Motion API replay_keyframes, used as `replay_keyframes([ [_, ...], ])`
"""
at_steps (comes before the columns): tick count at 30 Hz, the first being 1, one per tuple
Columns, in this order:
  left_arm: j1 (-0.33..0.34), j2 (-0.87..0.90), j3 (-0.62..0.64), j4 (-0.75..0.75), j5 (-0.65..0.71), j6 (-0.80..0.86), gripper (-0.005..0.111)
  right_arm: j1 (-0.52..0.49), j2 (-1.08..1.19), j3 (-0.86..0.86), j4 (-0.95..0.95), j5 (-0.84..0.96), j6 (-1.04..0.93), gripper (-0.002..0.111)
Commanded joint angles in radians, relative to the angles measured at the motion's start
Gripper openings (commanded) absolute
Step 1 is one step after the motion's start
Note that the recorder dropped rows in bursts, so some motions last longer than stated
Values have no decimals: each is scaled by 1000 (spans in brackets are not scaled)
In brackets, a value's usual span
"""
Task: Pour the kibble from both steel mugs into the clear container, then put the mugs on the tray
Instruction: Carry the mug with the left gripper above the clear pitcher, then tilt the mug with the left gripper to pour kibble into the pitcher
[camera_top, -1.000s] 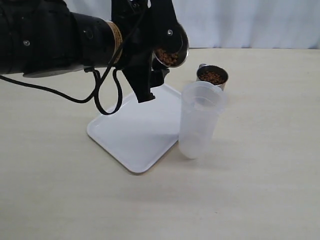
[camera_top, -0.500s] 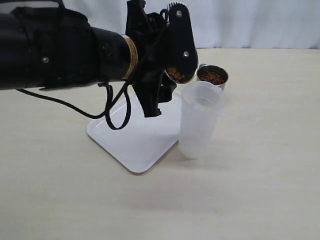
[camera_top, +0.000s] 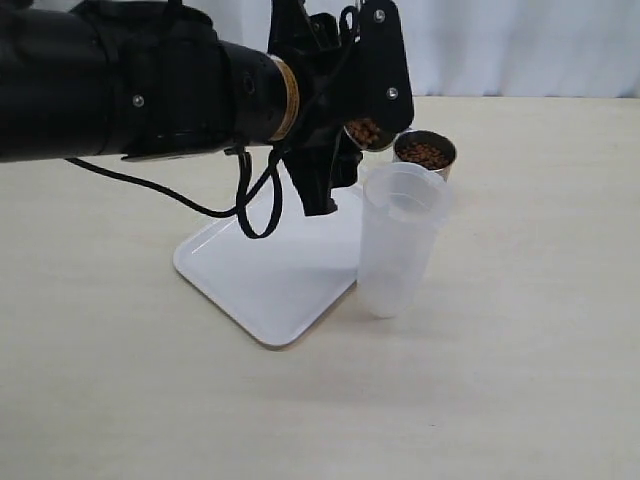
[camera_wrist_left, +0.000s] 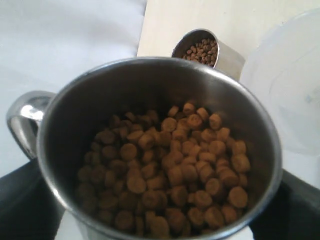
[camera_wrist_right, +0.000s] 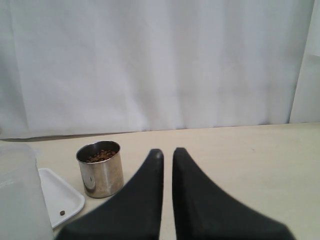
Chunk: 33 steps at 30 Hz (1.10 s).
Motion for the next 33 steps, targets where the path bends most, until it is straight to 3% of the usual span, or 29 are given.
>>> replay_keyframes([
  [1,-31,-9,-17,10,45,24,0,-6,-4,4,5,1,-3,5],
  [8,-75,-9,-17,67,87,24,0,-6,-4,4,5,1,-3,5],
  [33,-75,82,-65,147,165,24,0,-6,-4,4,5,1,-3,5],
])
